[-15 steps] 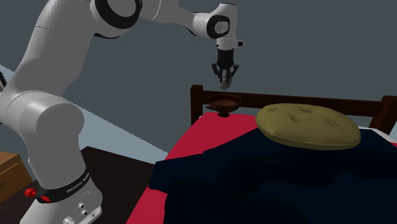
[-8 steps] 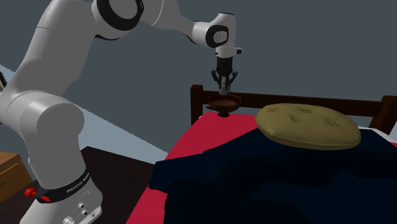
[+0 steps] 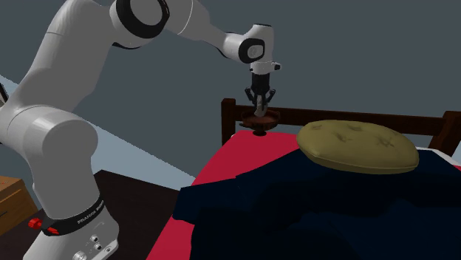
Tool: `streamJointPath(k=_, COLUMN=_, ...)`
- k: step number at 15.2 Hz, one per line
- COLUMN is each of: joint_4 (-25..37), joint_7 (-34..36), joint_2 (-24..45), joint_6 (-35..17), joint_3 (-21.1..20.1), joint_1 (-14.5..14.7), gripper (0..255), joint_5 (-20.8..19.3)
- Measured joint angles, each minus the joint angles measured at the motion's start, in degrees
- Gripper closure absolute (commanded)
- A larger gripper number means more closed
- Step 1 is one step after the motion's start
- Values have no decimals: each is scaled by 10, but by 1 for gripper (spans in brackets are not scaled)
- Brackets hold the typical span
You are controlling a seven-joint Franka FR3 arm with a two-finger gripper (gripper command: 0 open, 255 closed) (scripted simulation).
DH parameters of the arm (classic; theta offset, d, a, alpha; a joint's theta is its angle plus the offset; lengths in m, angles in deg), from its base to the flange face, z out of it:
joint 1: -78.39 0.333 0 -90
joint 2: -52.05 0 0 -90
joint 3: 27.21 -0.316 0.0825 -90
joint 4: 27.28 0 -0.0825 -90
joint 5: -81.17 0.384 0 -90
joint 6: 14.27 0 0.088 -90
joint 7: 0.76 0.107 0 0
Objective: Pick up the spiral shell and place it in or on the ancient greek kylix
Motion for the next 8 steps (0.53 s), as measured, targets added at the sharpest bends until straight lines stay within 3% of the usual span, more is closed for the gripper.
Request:
streamJointPath(k=3, joint_4=0, joint_7=0, joint_2=0, joint_6=-1, joint_3=0, joint_1=0, gripper=255, joint_5=0)
streamJointPath(k=4, joint_4=-1, joint_7=0, joint_2=0, joint_6=-1, joint_3=0, joint_1=0, gripper=0, joint_5=0)
streamJointPath(k=8, joint_4=0, joint_7=0, joint_2=0, joint_6=-1, joint_3=0, joint_1=0, gripper=0, joint_5=0)
